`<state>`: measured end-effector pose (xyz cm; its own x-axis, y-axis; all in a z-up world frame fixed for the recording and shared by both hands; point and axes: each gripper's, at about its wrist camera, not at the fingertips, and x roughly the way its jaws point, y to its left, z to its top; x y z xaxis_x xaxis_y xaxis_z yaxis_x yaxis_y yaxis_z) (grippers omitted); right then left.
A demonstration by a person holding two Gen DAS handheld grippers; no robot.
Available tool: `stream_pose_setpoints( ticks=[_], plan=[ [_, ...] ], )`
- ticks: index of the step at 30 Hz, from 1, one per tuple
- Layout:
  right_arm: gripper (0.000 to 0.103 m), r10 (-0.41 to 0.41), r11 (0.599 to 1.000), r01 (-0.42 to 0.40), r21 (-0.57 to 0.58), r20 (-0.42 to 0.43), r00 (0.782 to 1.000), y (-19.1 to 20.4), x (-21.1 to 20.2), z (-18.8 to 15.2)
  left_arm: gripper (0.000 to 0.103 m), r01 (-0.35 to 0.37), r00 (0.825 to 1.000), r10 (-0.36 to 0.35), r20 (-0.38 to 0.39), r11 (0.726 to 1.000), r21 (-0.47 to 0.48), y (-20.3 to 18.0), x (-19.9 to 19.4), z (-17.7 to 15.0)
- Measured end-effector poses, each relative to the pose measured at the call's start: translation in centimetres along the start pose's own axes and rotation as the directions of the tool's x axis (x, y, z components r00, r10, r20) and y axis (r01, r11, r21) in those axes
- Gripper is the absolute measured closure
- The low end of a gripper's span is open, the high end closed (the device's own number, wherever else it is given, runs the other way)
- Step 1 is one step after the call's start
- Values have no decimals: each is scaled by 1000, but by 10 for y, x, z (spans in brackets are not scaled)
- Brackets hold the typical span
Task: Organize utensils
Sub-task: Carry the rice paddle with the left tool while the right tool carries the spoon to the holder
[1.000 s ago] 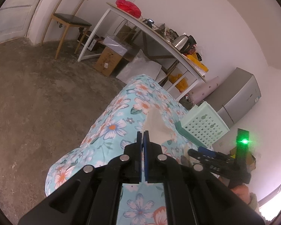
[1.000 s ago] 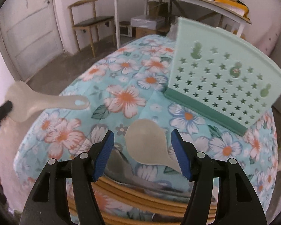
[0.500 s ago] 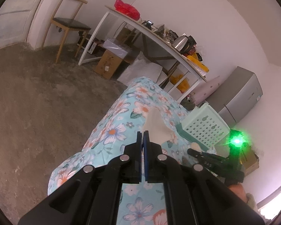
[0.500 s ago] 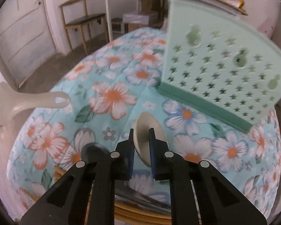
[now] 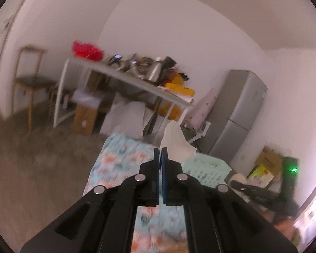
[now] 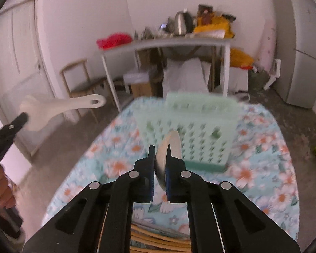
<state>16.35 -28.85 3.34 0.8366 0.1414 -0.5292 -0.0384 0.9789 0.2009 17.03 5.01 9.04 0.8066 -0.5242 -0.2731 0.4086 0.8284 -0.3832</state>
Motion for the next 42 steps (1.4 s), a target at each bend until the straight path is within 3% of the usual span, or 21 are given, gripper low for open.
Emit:
stream_pose_setpoints(
  ticks=[5, 9, 15, 19, 23, 28, 35, 42],
  plan=[
    [96, 21, 999, -25, 31, 110, 994, -19, -27, 25, 102, -29, 997, 41, -64, 982, 187, -32, 55, 29],
    [96, 29, 998, -36, 47, 146, 989, -34, -29, 35, 102, -59, 983, 115, -145, 938, 342, -55, 96, 41],
    [96, 52, 996, -64, 68, 161, 986, -56, -25, 39, 102, -63, 955, 196, -222, 867, 494, -80, 137, 46],
    [96, 100, 989, -118, 91, 185, 978, -67, -26, 46, 102, -46, 927, 236, -293, 844, 534, -92, 156, 46],
    [96, 184, 968, -217, 124, 233, 955, -77, -29, 62, 102, -50, 909, 270, -317, 827, 560, -103, 166, 46],
    [96, 237, 947, -287, 145, 289, 927, -84, -33, 83, 102, -40, 908, 253, -335, 847, 531, -108, 164, 60],
    [96, 292, 926, -352, 135, 332, 897, -88, -26, 107, 102, -25, 910, 259, -324, 814, 581, -120, 151, 73],
    [96, 379, 881, -451, 145, 356, 854, -92, -3, 128, 102, 16, 875, 295, -384, 774, 633, -129, 169, 60]
  ],
)
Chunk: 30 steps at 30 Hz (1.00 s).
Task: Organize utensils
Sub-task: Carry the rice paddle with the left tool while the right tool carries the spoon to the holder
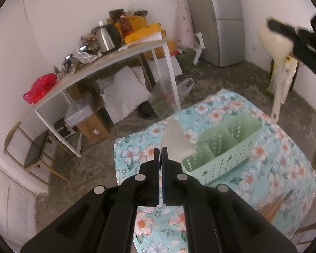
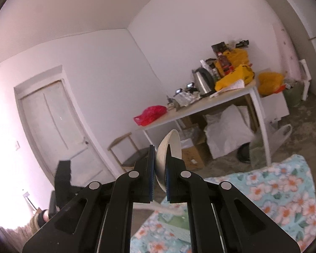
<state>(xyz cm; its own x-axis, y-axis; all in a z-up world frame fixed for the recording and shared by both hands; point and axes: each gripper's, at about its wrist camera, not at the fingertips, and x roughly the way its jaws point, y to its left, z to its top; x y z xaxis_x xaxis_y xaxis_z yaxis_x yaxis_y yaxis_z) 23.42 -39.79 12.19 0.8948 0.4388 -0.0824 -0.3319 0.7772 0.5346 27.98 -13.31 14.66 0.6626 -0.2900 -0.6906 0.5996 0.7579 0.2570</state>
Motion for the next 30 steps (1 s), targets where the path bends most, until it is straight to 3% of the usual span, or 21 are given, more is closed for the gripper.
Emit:
stream_pose_setpoints(
  ticks=[6, 10, 20, 26, 30],
  plan=[
    [96, 88, 995, -88, 57, -2, 996, -13, 20, 2, 102, -17, 998, 17, -60, 1000, 12, -7, 30, 0],
    [96, 112, 990, -110, 83, -17, 994, -23, 36, -1, 102, 10, 996, -11, -87, 1000, -14, -10, 47, -4],
    [96, 50, 989, -35, 147, -103, 993, -61, 53, -38, 97, 101, 985, -115, -128, 988, -113, -10, 73, -16],
    [96, 13, 985, 11, 171, -140, 990, -74, 40, -63, 92, 115, 982, -133, -136, 984, -139, -10, 81, -23],
    [96, -56, 987, 78, 142, -150, 987, -73, 28, -72, 90, 119, 981, -139, -135, 981, -152, -11, 83, -25]
  ],
)
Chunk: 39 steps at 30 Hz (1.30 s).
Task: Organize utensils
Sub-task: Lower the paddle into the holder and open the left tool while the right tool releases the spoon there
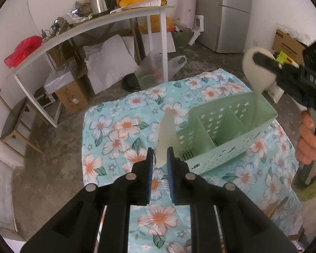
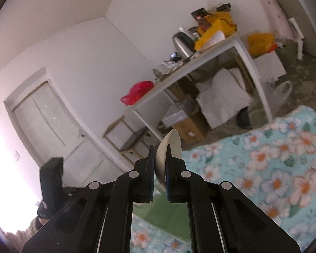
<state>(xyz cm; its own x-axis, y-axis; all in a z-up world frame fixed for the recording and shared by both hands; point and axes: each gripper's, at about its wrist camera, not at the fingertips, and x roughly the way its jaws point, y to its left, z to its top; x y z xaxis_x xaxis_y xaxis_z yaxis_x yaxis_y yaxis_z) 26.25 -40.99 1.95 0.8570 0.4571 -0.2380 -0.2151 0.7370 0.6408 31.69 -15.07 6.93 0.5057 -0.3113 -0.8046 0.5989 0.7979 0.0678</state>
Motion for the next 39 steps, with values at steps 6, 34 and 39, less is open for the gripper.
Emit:
stream_pose_setpoints(
  ticks=[6, 34, 39],
  plan=[
    [92, -122, 991, 123, -56, 21, 992, 5, -15, -15, 86, 2, 1000, -2, 14, 1000, -22, 2, -1, -2],
    [75, -259, 965, 262, -15, 99, 961, 12, -69, -37, 70, 35, 988, -12, 154, 989, -147, 18, -39, -24],
    [70, -293, 955, 297, -19, 106, 950, 24, -94, -49, 70, 39, 974, -2, 227, 987, -157, 20, -68, -44]
  ],
)
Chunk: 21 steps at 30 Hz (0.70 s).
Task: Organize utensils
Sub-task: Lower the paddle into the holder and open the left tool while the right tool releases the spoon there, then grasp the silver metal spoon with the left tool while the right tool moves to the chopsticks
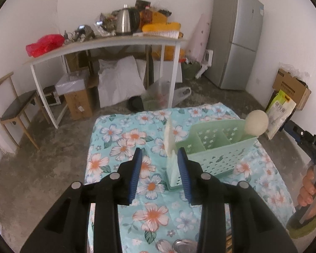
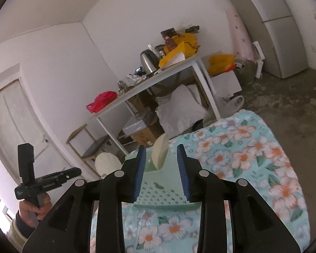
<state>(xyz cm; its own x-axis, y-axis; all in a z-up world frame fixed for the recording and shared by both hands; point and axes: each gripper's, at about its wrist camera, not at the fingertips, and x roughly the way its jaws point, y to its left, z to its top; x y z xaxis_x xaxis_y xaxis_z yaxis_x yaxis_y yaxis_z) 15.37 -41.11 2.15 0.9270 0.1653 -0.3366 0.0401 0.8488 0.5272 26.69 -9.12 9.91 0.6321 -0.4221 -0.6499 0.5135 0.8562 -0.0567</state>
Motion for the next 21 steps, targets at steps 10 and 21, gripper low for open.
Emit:
stream_pose_setpoints(
  ticks=[10, 21],
  plan=[
    [62, -115, 992, 104, -67, -179, 977, 15, -24, -77, 68, 33, 999, -35, -32, 998, -48, 7, -28, -72],
    [62, -163, 986, 137, -98, -348, 923, 29, -33, -161, 68, 175, 949, -240, -206, 940, -292, 17, 18, -147]
  ],
)
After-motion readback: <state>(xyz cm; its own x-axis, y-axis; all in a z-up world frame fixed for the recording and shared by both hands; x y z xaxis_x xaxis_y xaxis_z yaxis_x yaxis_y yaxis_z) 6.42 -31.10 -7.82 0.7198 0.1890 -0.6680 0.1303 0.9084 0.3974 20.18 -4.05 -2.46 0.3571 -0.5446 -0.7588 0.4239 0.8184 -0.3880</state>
